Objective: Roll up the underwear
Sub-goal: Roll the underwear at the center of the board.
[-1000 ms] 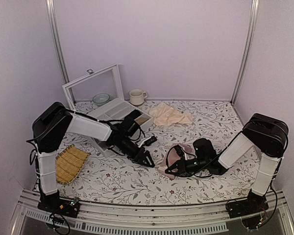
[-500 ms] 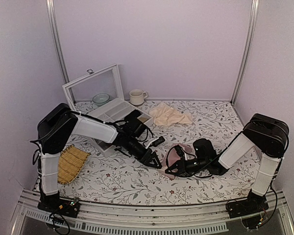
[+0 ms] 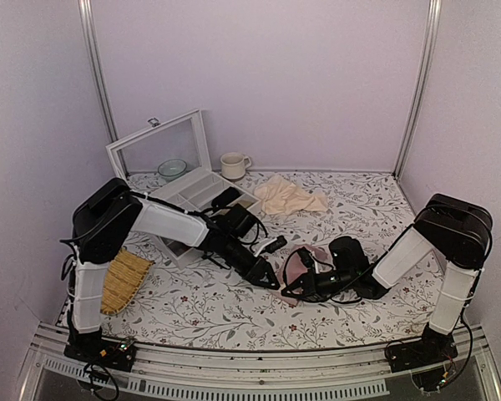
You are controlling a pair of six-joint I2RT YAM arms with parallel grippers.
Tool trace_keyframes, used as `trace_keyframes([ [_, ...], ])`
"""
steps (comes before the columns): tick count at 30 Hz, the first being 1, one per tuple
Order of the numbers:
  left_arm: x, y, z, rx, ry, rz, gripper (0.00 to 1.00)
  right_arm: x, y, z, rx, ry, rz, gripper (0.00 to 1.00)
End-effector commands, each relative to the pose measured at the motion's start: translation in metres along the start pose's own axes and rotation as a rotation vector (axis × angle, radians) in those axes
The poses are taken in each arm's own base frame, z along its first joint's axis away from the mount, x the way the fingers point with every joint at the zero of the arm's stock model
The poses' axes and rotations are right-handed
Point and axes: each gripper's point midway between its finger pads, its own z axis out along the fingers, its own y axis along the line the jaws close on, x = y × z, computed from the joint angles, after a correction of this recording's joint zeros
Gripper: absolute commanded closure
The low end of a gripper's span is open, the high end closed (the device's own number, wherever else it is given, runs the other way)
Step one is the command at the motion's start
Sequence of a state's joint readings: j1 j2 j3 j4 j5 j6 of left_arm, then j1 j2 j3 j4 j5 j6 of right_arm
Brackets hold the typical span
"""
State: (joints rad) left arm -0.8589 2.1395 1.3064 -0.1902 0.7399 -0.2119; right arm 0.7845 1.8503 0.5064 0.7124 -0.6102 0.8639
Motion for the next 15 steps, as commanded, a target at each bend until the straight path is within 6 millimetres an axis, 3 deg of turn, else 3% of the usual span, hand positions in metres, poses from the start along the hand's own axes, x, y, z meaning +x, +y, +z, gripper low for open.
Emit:
trace_keyframes([
  [1, 0.0071, -0.0024, 0.0122, -0.016, 0.035, 0.036, 0.61, 0.0557, -0.0801, -0.0128, 0.298, 0.12, 0.188, 1.0],
  [5, 0.0112, -0.0038, 0.0153, -0.026, 0.052, 0.046, 0.61, 0.0565, -0.0809, -0.0132, 0.301, 0.12, 0.19, 1.0],
  [13, 0.0119, -0.0018, 0.0201, -0.03, 0.065, 0.038, 0.97, 0.0557, -0.08, -0.0136, 0.3, 0.117, 0.188, 1.0],
  [15, 0.0115, -0.0003, 0.0207, -0.036, 0.066, 0.033, 1.0, 0.0563, -0.0801, -0.014, 0.3, 0.119, 0.188, 1.0],
])
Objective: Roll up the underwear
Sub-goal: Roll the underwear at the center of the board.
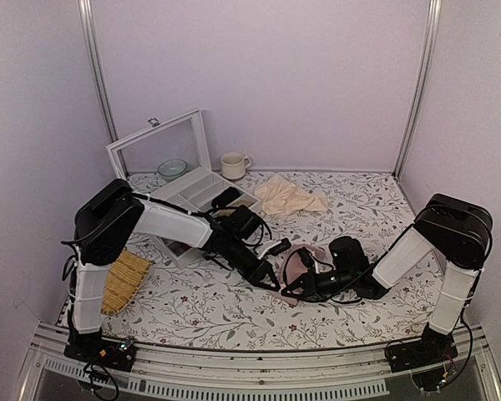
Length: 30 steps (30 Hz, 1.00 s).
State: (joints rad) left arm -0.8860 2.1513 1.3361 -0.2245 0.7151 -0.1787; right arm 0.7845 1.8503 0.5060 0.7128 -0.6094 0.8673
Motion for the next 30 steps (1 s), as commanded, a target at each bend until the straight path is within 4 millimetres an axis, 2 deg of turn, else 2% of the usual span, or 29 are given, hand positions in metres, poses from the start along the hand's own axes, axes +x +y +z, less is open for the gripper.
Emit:
trace_keyframes([
  [1, 0.01, 0.005, 0.013, -0.02, 0.043, -0.007, 1.0, 0.057, -0.08, -0.014, 0.299, 0.122, 0.183, 1.0],
  [5, 0.012, 0.007, 0.014, -0.032, 0.048, -0.017, 1.0, 0.052, -0.075, -0.015, 0.304, 0.11, 0.152, 0.97],
  [8, 0.013, 0.01, 0.014, -0.048, 0.053, -0.028, 1.0, 0.044, -0.067, -0.02, 0.316, 0.085, 0.106, 0.83],
  [10, 0.015, 0.012, 0.015, -0.056, 0.058, -0.037, 1.0, 0.035, -0.056, -0.025, 0.31, 0.056, 0.069, 0.78],
  [15, 0.018, 0.015, 0.016, -0.065, 0.064, -0.065, 1.0, 0.008, -0.03, -0.042, 0.322, -0.046, -0.021, 0.75],
  [19, 0.021, 0.017, 0.016, -0.071, 0.074, -0.092, 1.0, -0.005, -0.018, -0.061, 0.348, -0.126, -0.091, 0.73],
  [26, 0.018, 0.016, 0.014, -0.08, 0.091, -0.125, 1.0, -0.008, -0.014, -0.081, 0.417, -0.203, -0.163, 0.73],
  [30, 0.016, 0.014, 0.013, -0.09, 0.086, -0.13, 1.0, -0.006, -0.023, -0.082, 0.449, -0.2, -0.136, 0.88],
])
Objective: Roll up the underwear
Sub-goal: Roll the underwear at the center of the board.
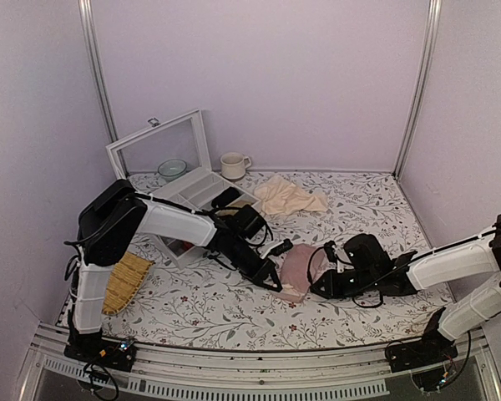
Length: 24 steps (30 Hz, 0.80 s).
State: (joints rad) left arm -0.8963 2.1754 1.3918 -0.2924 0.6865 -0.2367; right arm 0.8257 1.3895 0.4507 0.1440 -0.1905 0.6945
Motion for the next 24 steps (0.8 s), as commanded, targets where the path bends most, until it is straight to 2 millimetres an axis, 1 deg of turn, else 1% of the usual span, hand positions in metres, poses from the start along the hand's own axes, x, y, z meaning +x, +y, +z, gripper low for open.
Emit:
trace_keyframes([
  [1, 0.017, 0.014, 0.009, -0.064, 0.055, -0.057, 1.0, 0.0, -0.012, -0.005, 0.073, -0.021, 0.003, 0.91],
  [4, 0.017, 0.013, 0.009, -0.068, 0.054, -0.061, 1.0, 0.003, -0.012, 0.001, 0.071, -0.004, 0.006, 0.96],
  [6, 0.017, 0.012, 0.009, -0.064, 0.056, -0.059, 1.0, 0.002, -0.007, 0.002, 0.075, -0.02, -0.025, 0.95],
  [8, 0.017, 0.011, 0.009, -0.061, 0.056, -0.053, 1.0, 0.001, -0.001, 0.0, 0.089, -0.045, -0.07, 0.9],
  [12, 0.017, 0.012, 0.01, -0.06, 0.06, -0.048, 1.0, 0.0, 0.016, -0.004, 0.116, -0.099, -0.183, 0.73],
  [18, 0.02, 0.013, 0.011, -0.06, 0.066, -0.052, 1.0, -0.006, 0.039, -0.012, 0.138, -0.166, -0.314, 0.65],
  [20, 0.02, 0.013, 0.011, -0.062, 0.067, -0.051, 1.0, -0.007, 0.043, -0.011, 0.158, -0.165, -0.369, 0.62],
  [23, 0.02, 0.013, 0.011, -0.064, 0.068, -0.054, 1.0, -0.014, 0.05, -0.008, 0.179, -0.176, -0.429, 0.61],
  [24, 0.02, 0.014, 0.011, -0.065, 0.067, -0.053, 1.0, -0.017, 0.056, -0.007, 0.172, -0.179, -0.449, 0.6],
])
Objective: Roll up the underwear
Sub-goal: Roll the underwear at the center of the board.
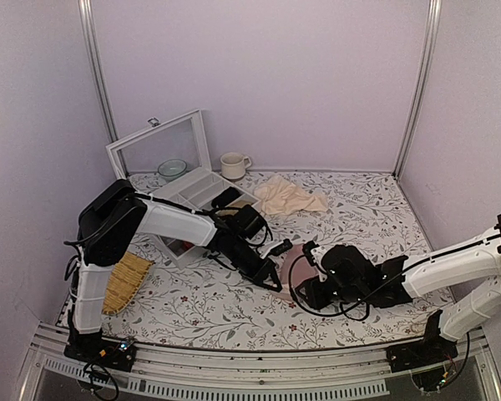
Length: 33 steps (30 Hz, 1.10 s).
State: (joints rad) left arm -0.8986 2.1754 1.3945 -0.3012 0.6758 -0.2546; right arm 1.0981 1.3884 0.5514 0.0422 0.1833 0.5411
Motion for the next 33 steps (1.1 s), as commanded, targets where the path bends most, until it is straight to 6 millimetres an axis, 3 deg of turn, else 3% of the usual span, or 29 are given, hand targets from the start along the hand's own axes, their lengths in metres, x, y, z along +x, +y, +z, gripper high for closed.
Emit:
trace_keyframes([
  [1, 0.019, 0.013, 0.011, -0.056, 0.062, -0.033, 1.0, -0.027, 0.009, -0.004, 0.033, -0.067, -0.116, 0.6],
  [5, 0.018, 0.012, 0.012, -0.05, 0.061, -0.035, 1.0, -0.031, 0.025, 0.005, 0.017, -0.055, -0.212, 0.6],
  [11, 0.019, 0.013, 0.012, -0.051, 0.064, -0.034, 1.0, -0.016, 0.034, 0.023, 0.001, 0.001, -0.279, 0.59],
  [27, 0.02, 0.013, 0.012, -0.048, 0.072, -0.033, 1.0, 0.014, 0.025, 0.053, 0.037, 0.084, -0.353, 0.6],
  [33, 0.02, 0.013, 0.012, -0.048, 0.075, -0.035, 1.0, 0.02, 0.019, 0.057, 0.057, 0.1, -0.351, 0.73],
])
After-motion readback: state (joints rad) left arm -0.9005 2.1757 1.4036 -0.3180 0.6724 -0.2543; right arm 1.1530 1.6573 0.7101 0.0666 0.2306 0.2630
